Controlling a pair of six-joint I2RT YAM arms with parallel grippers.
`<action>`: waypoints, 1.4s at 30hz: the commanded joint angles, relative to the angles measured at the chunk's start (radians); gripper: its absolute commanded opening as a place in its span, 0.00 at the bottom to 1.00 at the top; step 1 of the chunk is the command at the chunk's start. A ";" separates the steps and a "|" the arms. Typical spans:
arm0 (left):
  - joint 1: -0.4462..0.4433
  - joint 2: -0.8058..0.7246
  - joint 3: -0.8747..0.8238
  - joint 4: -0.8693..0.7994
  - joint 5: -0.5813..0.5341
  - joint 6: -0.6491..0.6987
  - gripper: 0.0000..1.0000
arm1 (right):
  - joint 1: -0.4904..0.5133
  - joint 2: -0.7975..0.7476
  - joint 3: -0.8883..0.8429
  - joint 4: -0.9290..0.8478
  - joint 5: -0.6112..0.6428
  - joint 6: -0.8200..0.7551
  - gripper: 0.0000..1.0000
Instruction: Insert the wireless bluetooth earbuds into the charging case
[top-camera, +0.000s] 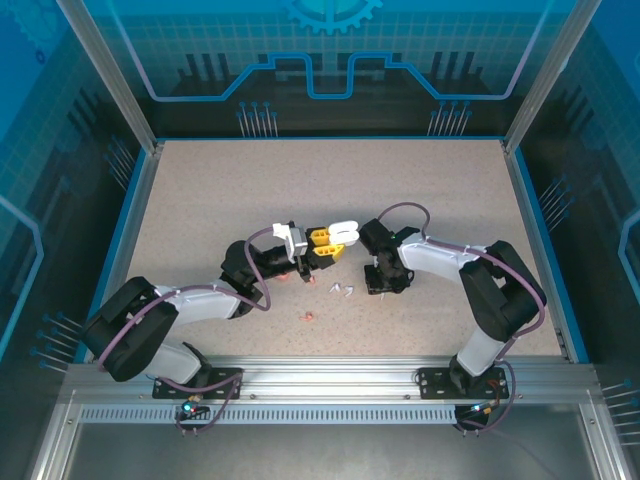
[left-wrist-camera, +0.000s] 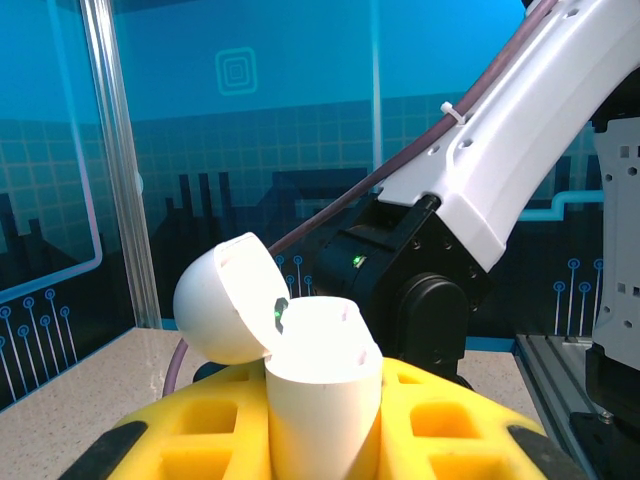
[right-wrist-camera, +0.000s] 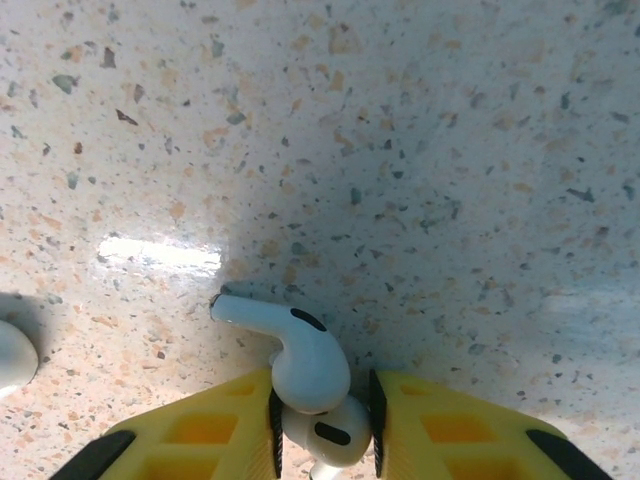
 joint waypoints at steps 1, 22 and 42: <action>-0.007 0.000 -0.010 0.053 0.002 0.021 0.00 | 0.015 -0.013 0.011 -0.048 0.009 0.000 0.27; -0.007 -0.002 -0.006 0.053 0.002 0.009 0.00 | 0.018 -0.278 -0.011 -0.068 0.061 -0.051 0.28; -0.025 0.108 0.080 0.053 -0.013 -0.081 0.00 | 0.088 -0.737 0.131 0.191 -0.021 -0.355 0.27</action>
